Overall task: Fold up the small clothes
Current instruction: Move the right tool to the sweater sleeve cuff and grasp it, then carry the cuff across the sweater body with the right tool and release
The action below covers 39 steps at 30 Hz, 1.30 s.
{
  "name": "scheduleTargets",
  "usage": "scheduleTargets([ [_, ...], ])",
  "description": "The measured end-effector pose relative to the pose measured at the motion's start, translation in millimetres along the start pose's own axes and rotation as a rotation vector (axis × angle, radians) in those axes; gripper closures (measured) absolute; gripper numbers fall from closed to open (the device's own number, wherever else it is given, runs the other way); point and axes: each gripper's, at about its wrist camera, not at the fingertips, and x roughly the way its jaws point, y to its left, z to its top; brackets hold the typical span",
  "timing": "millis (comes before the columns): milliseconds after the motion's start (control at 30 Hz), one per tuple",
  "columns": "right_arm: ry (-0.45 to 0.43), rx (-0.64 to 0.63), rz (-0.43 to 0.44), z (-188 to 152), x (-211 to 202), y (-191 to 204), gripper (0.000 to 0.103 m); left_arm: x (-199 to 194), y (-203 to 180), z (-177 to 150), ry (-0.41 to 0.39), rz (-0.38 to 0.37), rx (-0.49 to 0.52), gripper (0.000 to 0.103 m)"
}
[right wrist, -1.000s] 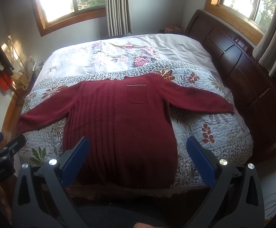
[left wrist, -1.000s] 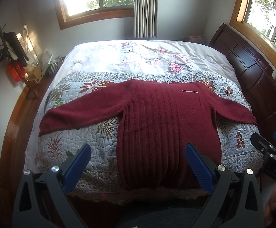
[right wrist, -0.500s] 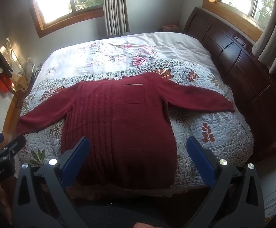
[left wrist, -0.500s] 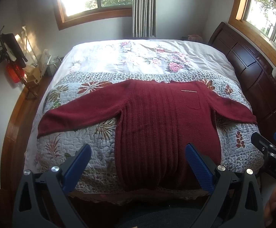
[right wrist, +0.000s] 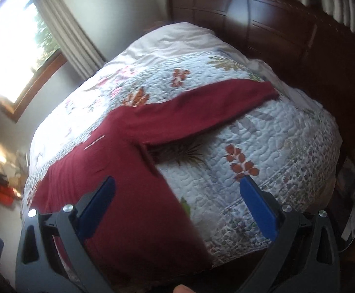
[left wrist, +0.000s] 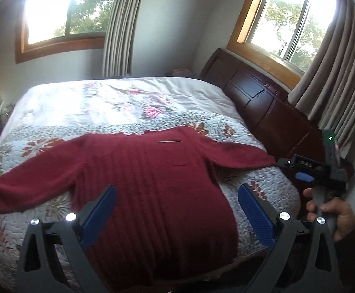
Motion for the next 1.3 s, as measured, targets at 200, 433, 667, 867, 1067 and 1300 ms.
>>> scheduleTargets([
  [200,0.055,0.46,0.179,42.0,65.7,-152.0,0.048,42.5,-16.5,11.7,0.145,-0.059,-0.082,0.004],
  [433,0.015,0.867,0.467,71.8,144.7,-264.1,0.048,67.1,-32.2,15.4,0.228,-0.097,-0.155,0.004],
  [667,0.023,0.939,0.472,100.3,202.7,-300.9,0.056,75.5,-48.0,24.0,0.236,-0.048,-0.173,0.004],
  [867,0.046,0.931,0.435,113.1,230.8,-308.5,0.055,83.6,-51.9,27.3,0.241,-0.013,-0.206,0.004],
  [1067,0.058,0.916,0.441,126.6,245.7,-307.6,0.057,89.8,-54.9,27.1,0.254,-0.012,-0.24,0.004],
  [1300,0.061,0.82,0.446,137.4,239.8,-295.0,0.093,107.8,-22.4,-0.8,0.334,-0.129,-0.52,0.004],
])
